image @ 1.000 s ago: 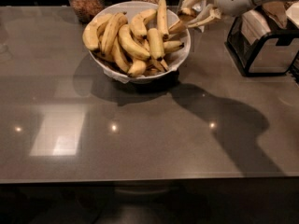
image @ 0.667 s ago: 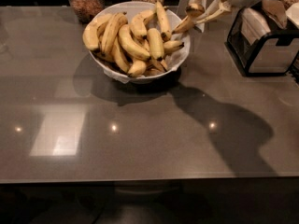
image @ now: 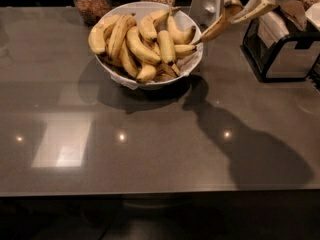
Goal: Pick banana from white bowl
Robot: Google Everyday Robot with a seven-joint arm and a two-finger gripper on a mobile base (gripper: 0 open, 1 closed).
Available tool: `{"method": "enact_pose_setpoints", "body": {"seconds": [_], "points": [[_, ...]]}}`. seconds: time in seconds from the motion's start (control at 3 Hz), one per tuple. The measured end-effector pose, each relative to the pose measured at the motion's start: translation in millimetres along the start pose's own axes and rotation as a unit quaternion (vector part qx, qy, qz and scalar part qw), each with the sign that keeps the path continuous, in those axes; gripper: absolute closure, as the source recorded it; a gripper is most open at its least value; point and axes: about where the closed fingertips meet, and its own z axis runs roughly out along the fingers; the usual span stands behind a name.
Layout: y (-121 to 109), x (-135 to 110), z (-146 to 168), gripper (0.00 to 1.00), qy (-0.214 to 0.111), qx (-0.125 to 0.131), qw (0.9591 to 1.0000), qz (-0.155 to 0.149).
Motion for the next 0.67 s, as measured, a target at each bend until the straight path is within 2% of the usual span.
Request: {"method": "enact_pose_setpoints", "body": {"seconds": [0.33,0.67], "points": [[7.0,-0.3,-27.1,1.00,0.028,-0.011,0.9995,0.003],[14.1,-2.7,-50.8,1.00,0.022,-0.019,0.9994,0.021]]}}
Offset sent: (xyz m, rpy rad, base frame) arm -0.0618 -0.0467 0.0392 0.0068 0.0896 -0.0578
